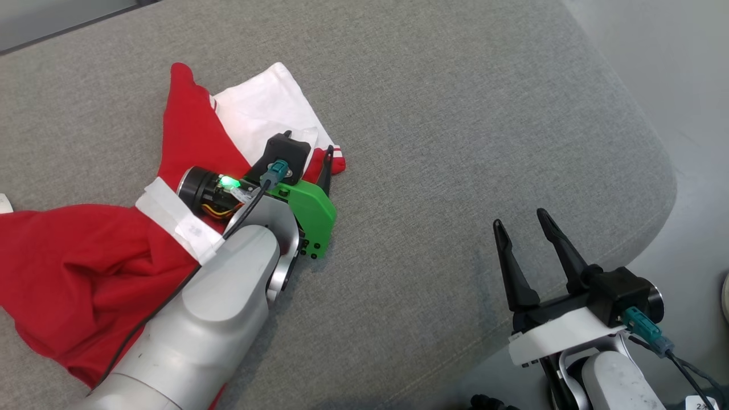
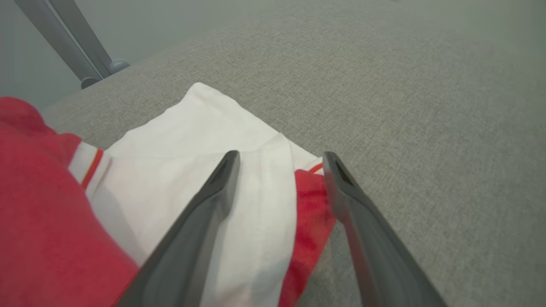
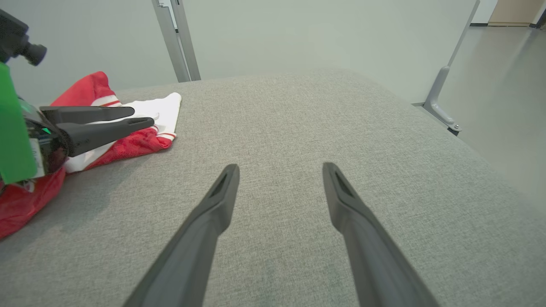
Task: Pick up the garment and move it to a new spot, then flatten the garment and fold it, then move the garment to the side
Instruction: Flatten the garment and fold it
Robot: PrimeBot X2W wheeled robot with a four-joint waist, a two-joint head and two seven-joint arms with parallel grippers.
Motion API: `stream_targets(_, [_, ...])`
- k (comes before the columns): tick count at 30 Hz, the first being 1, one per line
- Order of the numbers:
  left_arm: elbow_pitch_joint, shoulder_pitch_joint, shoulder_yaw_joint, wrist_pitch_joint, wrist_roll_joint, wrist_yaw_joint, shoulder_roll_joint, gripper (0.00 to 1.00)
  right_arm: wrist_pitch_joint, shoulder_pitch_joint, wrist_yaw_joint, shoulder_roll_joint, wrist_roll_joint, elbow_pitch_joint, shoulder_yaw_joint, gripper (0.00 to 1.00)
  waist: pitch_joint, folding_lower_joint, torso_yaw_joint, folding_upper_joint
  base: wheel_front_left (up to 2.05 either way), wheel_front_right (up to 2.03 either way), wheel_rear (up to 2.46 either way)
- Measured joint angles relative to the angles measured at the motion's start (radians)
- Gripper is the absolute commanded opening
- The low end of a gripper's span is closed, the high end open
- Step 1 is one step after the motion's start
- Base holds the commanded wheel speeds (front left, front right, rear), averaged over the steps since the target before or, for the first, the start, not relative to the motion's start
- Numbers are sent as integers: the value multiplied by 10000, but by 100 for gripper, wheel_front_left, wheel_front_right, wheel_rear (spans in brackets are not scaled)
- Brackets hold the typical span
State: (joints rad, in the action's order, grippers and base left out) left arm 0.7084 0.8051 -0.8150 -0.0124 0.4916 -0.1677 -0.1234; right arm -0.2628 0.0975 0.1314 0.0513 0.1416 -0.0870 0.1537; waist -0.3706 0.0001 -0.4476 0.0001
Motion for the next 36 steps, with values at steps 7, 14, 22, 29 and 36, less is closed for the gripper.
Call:
stream_targets(7, [922,213,67,-412,63,17,109,78,0,45,0,-2,56,-33,0,100,39,0,-66,0,0,0,0])
stream_targets(14, [1411,321,88,-702,190,151,253,0,0,60,0,-2,-40,-25,-38,100,93,0,43,0,0,0,0])
stream_targets(22, [669,489,-42,-1377,539,575,581,0,0,19,0,-4,-144,-19,-174,100,165,0,216,0,0,0,0])
stream_targets(29, [-2322,-235,-1570,-932,1680,869,742,0,0,-30,0,-6,-192,-59,-61,100,182,0,435,0,0,0,0])
stream_targets(36, [-3356,-616,-2938,-1356,2821,608,755,100,0,160,0,-4,-127,-125,102,100,-24,0,440,0,0,0,0])
